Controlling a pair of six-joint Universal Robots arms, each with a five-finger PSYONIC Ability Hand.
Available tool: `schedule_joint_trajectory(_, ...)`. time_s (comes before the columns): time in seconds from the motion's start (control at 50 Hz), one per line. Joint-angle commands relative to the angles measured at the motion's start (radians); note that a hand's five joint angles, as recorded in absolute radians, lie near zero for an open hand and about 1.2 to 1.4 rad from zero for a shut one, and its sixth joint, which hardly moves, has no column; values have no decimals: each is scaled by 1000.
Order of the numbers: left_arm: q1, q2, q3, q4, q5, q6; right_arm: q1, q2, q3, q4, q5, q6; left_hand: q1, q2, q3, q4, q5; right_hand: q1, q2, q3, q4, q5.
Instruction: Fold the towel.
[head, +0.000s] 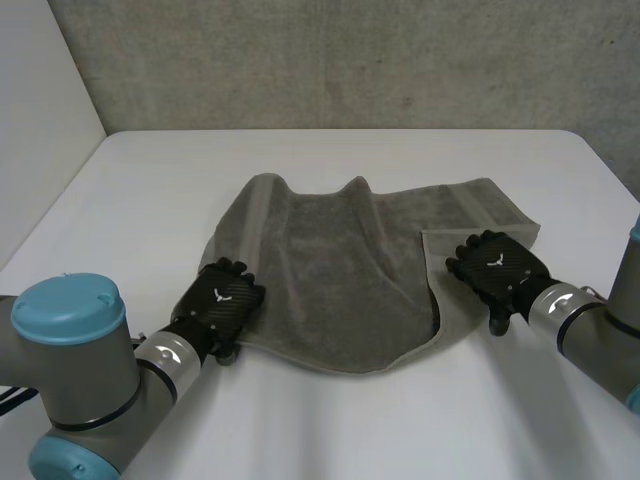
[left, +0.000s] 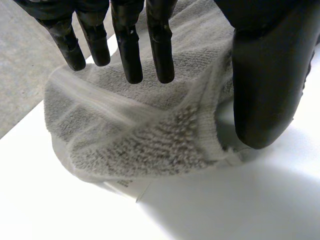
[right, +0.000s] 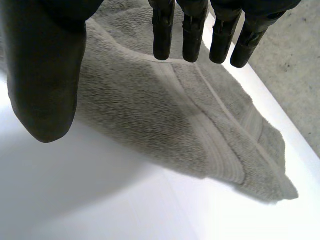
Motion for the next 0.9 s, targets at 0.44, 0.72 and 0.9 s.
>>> schedule_joint_trajectory(0.44,-11,51,-43,-12,-15,-1,12,408,-702,374,-191,-378,-59,-56,-44,-52,-25,-38,-44,-6,-7,16)
schedule_joint_trajectory(0.72,-15,48,-46,-12,-15,-2,31,539,-866,365,-208,-434,-59,-56,-44,-52,-25,-27,-32,-6,-7,28)
schedule_joint_trajectory(0.9,-17,49,-48,-12,-12,-2,34,556,-883,376,-197,-467,-59,-56,-44,-52,-25,64,59,-6,-7,119)
